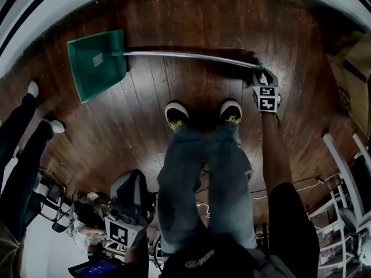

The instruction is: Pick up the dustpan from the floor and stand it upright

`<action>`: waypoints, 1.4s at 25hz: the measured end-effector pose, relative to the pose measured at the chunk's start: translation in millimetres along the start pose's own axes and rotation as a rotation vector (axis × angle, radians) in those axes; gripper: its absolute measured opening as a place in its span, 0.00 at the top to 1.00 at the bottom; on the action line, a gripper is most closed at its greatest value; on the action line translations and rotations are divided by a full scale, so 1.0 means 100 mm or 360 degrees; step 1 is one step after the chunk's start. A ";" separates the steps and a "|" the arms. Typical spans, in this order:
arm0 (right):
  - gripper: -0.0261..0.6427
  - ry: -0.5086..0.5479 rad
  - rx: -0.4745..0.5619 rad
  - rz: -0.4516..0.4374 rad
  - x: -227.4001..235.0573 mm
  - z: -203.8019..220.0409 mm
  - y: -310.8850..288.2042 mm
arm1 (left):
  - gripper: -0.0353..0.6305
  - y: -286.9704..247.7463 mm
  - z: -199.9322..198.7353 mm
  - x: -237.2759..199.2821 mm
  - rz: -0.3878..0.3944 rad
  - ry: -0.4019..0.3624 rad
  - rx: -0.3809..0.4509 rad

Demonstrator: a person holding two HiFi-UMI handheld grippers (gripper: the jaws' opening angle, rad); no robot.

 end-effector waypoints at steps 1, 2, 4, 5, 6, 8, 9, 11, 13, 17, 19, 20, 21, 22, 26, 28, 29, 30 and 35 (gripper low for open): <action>0.73 -0.0006 -0.0021 0.0023 -0.01 0.00 -0.05 | 0.92 -0.01 0.01 -0.01 0.0007 -0.0005 -0.0005; 0.78 -0.0006 -0.0040 0.0049 -0.01 -0.01 -0.08 | 0.92 -0.01 0.01 -0.03 0.0012 -0.0010 -0.0008; 0.80 -0.0001 -0.0062 0.0109 -0.02 -0.04 -0.11 | 0.92 -0.01 0.01 -0.04 0.0016 -0.0022 -0.0004; 0.80 -0.0007 -0.0061 0.0149 0.00 -0.07 -0.09 | 0.92 0.00 0.00 -0.04 0.0013 -0.0030 0.0001; 0.81 -0.0020 -0.0051 0.0195 0.02 -0.11 -0.03 | 0.92 0.01 -0.02 -0.04 0.0006 -0.0037 0.0008; 0.82 -0.0037 -0.0008 0.0295 0.08 -0.26 0.15 | 0.92 0.03 -0.13 -0.01 -0.0020 -0.0047 0.0024; 0.82 -0.0024 0.0024 0.0342 0.11 -0.36 0.29 | 0.92 0.04 -0.22 0.03 -0.0029 -0.0055 0.0033; 0.83 0.0037 0.0120 0.0435 0.21 -0.64 0.70 | 0.92 0.09 -0.47 0.13 -0.0020 -0.0084 0.0062; 0.83 0.0101 0.0262 0.0515 0.33 -1.02 1.24 | 0.92 0.14 -0.78 0.29 0.0008 -0.0118 0.0105; 0.86 0.0201 0.0590 0.0560 0.46 -1.91 2.35 | 0.92 0.23 -1.50 0.68 0.0039 -0.0187 0.0235; 0.86 0.0303 0.0734 0.0525 0.36 -2.34 2.88 | 0.92 0.34 -1.85 0.88 0.0060 -0.0227 0.0301; 0.85 0.0364 0.0786 0.0501 0.25 -2.53 3.13 | 0.92 0.41 -2.01 0.97 0.0070 -0.0242 0.0324; 0.85 0.0433 0.0825 0.0477 0.13 -2.68 3.36 | 0.92 0.49 -2.17 1.05 0.0074 -0.0251 0.0344; 0.85 0.0509 0.0858 0.0458 -0.01 -2.82 3.54 | 0.92 0.57 -2.31 1.12 0.0075 -0.0258 0.0362; 0.84 0.0883 0.1022 0.0446 -0.62 -3.24 4.05 | 0.92 0.88 -2.68 1.25 0.0046 -0.0282 0.0432; 0.84 0.1051 0.1105 0.0450 -0.97 -3.44 4.25 | 0.92 1.06 -2.79 1.23 0.0002 -0.0285 0.0468; 0.84 0.1124 0.1133 0.0444 -1.14 -3.52 4.35 | 0.92 1.17 -2.83 1.21 -0.0019 -0.0285 0.0483; 0.83 0.1195 0.1156 0.0433 -1.29 -3.60 4.44 | 0.92 1.27 -2.87 1.19 -0.0035 -0.0285 0.0495; 0.83 0.1487 0.1255 0.0332 -1.94 -3.81 4.78 | 0.92 1.64 -2.97 1.06 -0.0074 -0.0275 0.0555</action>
Point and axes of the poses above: the fingertips, and each gripper's own axes: y backward along the fingers, x to its right, z out of its underside, the point moved 10 cm from there along y, backward along the fingers, and after that the axes turned 13 degrees about z, right-handed, at the moved point
